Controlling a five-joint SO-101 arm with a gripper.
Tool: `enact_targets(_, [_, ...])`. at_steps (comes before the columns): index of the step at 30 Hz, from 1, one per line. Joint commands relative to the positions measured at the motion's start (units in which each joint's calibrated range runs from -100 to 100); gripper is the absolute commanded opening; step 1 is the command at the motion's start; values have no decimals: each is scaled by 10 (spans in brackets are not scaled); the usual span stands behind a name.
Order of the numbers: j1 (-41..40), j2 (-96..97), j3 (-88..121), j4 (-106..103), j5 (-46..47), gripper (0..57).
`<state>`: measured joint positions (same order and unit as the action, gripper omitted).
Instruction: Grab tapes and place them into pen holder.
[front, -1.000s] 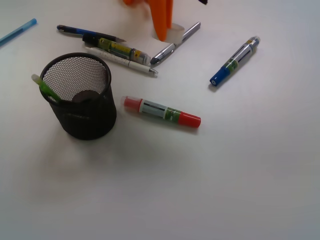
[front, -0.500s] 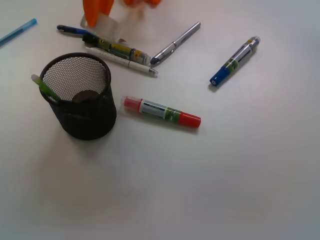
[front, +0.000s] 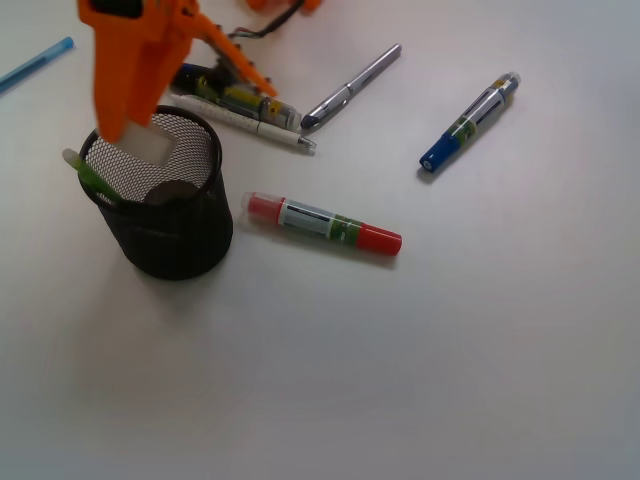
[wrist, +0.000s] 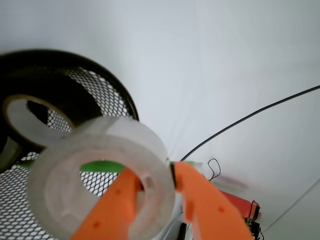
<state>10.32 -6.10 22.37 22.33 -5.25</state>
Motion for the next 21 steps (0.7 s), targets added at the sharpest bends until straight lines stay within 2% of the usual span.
enact_targets(1, [6, -3, -3, 16, -1, 3])
enact_targets(5, [9, -3, -3, 44, -1, 8])
enact_targets(7, [11, -4, -5, 65, -1, 45])
enact_targets(12, [10, -4, -1, 75, -27, 310])
enact_targets(14, [8, -4, -2, 76, -28, 375])
enact_targets(21, [9, -7, -11, 92, -28, 390])
